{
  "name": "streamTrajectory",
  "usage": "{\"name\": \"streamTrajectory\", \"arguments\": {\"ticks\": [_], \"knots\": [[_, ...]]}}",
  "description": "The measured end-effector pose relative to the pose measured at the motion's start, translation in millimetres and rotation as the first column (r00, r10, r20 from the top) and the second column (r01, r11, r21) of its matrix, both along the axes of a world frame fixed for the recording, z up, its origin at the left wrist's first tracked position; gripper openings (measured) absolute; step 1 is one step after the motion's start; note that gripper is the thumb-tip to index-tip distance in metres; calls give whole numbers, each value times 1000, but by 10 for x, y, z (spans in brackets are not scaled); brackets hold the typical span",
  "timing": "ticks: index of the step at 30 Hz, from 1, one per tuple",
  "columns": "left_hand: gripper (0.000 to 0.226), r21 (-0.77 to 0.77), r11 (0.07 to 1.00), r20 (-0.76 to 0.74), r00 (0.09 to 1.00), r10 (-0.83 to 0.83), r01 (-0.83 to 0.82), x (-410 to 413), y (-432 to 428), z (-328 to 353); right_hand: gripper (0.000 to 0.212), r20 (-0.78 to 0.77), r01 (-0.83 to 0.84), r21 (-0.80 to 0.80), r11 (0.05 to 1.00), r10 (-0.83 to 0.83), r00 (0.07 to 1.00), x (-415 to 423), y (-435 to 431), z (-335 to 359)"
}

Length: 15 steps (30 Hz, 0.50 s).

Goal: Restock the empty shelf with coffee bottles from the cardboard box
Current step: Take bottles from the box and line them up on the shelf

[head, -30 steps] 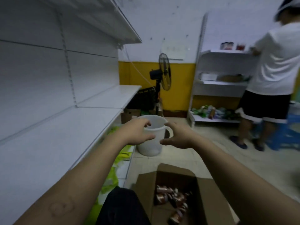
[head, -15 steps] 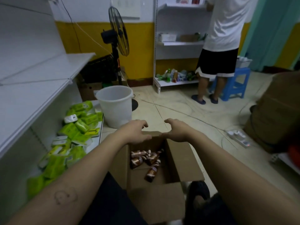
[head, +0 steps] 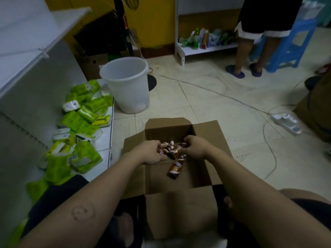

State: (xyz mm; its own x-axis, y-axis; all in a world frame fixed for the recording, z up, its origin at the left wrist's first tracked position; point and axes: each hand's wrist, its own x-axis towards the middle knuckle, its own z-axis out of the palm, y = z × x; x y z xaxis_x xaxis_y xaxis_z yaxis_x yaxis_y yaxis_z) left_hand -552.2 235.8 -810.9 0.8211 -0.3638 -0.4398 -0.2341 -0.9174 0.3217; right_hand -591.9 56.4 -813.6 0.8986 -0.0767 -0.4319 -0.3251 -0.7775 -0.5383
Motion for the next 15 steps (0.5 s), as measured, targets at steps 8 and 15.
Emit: {"name": "streamTrajectory", "arguments": {"ticks": [8, 15], "knots": [[58, 51, 996, -243, 966, 87, -77, 793, -66, -1262, 44, -340, 98, 35, 995, -80, 937, 537, 29, -1217], [60, 3, 994, -276, 956, 102, -105, 1425, -152, -2279, 45, -476, 245, -4, 970, -217, 852, 882, 47, -2139]]}}
